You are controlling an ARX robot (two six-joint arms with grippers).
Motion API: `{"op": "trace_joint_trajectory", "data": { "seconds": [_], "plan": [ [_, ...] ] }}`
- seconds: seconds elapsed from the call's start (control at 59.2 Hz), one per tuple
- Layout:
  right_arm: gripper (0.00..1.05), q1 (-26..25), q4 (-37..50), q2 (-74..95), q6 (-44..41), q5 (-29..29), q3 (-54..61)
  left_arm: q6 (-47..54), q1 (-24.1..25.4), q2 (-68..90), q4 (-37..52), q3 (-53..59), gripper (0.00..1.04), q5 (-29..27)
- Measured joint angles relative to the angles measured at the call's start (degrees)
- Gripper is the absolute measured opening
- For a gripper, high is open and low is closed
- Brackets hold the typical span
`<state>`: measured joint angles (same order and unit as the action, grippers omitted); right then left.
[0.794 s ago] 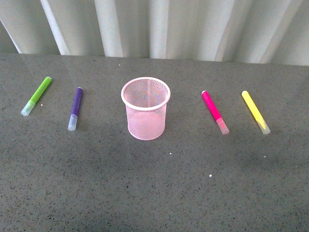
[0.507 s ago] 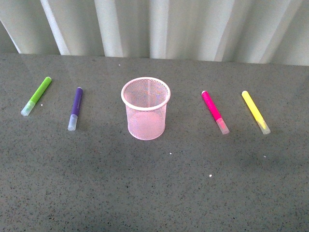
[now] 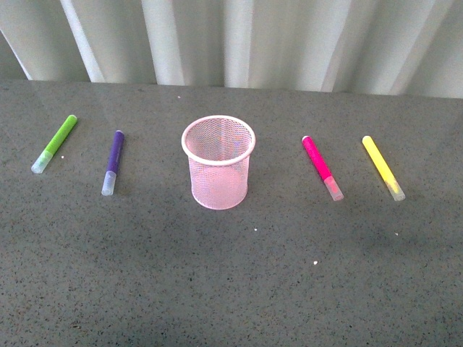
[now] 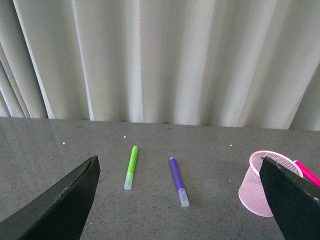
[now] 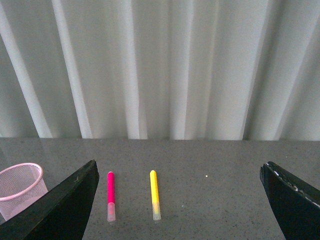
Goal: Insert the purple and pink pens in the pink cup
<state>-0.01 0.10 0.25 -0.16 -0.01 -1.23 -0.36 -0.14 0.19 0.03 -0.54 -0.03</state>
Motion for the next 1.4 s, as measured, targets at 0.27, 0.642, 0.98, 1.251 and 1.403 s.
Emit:
{"op": "trace_joint_trajectory", "data": {
  "seconds": [0.27, 0.642, 0.98, 1.251, 1.403],
  "plan": [
    [0.98, 0.00, 0.00, 0.00, 0.00, 0.00, 0.00, 0.00, 0.00, 0.00, 0.00, 0.00, 0.98, 0.00],
    [0.98, 0.00, 0.00, 0.00, 0.00, 0.00, 0.00, -12.04, -1.92, 21.55, 7.48, -7.39, 0.98, 2.47],
    [0.98, 0.00, 0.00, 0.00, 0.00, -0.02, 0.00, -8.76, -5.79, 78.73, 22.69, -38.88, 0.98, 9.33],
    [0.98, 0.00, 0.00, 0.00, 0.00, -0.02, 0.00, 1.09, -7.85, 107.86, 8.98, -61.53, 0.98, 5.77],
    [0.98, 0.00, 0.00, 0.00, 0.00, 0.00, 0.00, 2.45, -6.27, 116.87, 1.66, -70.18, 0.98, 4.35]
  ]
}}
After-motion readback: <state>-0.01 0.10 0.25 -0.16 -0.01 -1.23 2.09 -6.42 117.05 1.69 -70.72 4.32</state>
